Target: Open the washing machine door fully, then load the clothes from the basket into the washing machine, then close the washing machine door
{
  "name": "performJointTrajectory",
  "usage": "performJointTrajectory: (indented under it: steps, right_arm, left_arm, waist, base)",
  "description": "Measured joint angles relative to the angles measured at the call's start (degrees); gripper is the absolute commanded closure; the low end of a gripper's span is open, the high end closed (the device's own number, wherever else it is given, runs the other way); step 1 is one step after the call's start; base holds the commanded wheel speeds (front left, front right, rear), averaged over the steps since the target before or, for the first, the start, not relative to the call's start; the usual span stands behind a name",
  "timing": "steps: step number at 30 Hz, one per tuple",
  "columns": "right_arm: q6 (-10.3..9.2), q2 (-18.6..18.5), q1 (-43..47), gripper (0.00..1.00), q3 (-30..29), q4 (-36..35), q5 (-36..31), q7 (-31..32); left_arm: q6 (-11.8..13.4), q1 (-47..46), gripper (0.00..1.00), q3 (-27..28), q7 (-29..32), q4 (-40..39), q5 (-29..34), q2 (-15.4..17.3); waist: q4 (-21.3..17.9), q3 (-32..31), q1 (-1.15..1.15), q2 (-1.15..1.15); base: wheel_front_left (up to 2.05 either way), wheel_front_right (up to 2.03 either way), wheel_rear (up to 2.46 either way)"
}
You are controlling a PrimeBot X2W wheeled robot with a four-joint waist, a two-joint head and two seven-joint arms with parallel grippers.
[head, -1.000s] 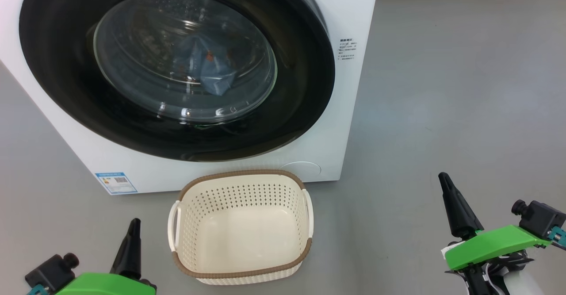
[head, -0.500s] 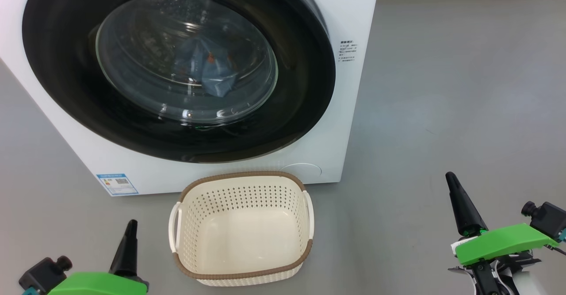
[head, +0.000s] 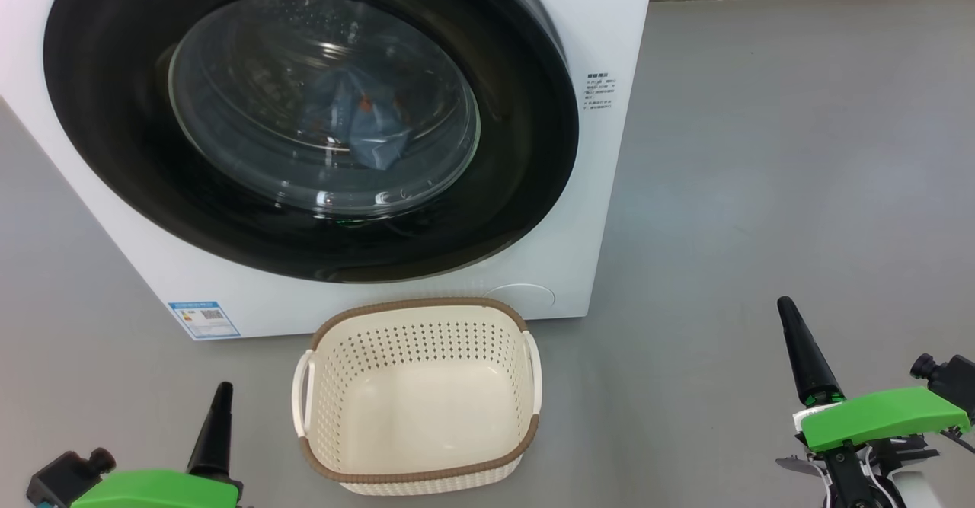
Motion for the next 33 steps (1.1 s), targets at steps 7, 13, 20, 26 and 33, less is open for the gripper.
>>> performJointTrajectory:
  steps: [7, 13, 20, 26, 33]
  right_arm:
    - [0.00, 0.29, 0.09, 1.00, -1.37, -0.08, 3.78, 1.04]
    - [-0.01, 0.60, 1.20, 1.00, -1.94, -0.30, 7.02, 2.00]
    - [-0.15, 0.89, 1.20, 1.00, -3.28, -0.33, 10.78, 3.00]
    - [-0.15, 1.19, 1.20, 1.00, -3.98, -0.38, 13.94, 4.03]
    - [-0.15, 1.97, 1.20, 1.00, -5.19, -0.48, 17.73, 4.98]
  left_arm:
    - [0.00, -0.02, 1.00, 0.86, 1.04, 0.24, -3.52, -0.58]
    - [0.00, -0.05, 1.00, 1.46, 2.29, 0.41, -6.59, -0.88]
    - [0.00, -0.12, 1.00, 2.14, 3.30, 0.63, -10.06, -1.13]
    - [0.00, -0.16, 1.00, 2.91, 4.03, 0.78, -13.02, -1.21]
    - [0.00, -0.20, 1.00, 3.56, 5.46, 0.93, -16.41, -1.41]
  waist:
    - [0.06, -0.19, 0.00, 0.00]
    - [0.11, -0.36, 0.00, 0.00]
    - [0.16, -0.54, 0.00, 0.00]
    - [0.21, -0.71, 0.00, 0.00]
    - [0.27, -0.90, 0.00, 0.00]
  base:
    - [0.00, 0.00, 0.00]
    - [0.00, 0.00, 0.00]
    - [0.00, 0.00, 0.00]
    - [0.00, 0.00, 0.00]
    - [0.00, 0.00, 0.00]
